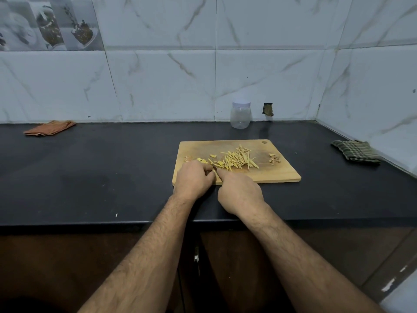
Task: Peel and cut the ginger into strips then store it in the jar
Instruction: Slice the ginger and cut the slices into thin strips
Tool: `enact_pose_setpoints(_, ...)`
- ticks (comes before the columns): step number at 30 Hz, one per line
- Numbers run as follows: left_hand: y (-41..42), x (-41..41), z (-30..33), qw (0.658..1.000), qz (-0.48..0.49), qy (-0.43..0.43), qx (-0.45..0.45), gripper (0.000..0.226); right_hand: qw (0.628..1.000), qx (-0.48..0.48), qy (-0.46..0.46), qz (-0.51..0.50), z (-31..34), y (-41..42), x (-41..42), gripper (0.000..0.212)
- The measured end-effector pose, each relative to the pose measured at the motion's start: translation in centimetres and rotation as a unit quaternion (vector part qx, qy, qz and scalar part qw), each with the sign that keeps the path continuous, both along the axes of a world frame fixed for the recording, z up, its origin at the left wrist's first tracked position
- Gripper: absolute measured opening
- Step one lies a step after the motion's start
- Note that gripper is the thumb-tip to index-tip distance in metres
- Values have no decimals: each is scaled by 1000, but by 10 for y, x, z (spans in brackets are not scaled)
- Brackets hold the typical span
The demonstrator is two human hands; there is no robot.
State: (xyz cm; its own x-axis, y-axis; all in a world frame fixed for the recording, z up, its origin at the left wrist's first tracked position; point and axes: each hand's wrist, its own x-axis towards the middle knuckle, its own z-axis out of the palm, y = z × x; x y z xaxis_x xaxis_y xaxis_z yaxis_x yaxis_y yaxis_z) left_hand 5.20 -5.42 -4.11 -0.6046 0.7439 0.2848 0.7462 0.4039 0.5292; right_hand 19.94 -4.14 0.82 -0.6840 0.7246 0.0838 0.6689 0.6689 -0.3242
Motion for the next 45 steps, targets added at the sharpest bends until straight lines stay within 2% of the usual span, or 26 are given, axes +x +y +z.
enact_pose_setpoints(8,2,-1,0,1000,-4,3,2,33,1000,-13,-5,-3,1,-1,-2,55)
enact_pose_setpoints(25,1,1,1,1000,0,10,0,30,1000,-6,-15,-9,2,4,-7,54)
enact_pose_setpoints(33,1,1,2,1000,9,8,0,31,1000,-10,-1,-26,1,6,-4,62)
enact_pose_setpoints(41,0,1,2,1000,13,8,-3,30,999,-4,-19,-36,1,7,-2,58)
enact_pose_setpoints(45,0,1,3,1000,11,3,-4,27,1000,-6,0,-27,1,3,-3,60)
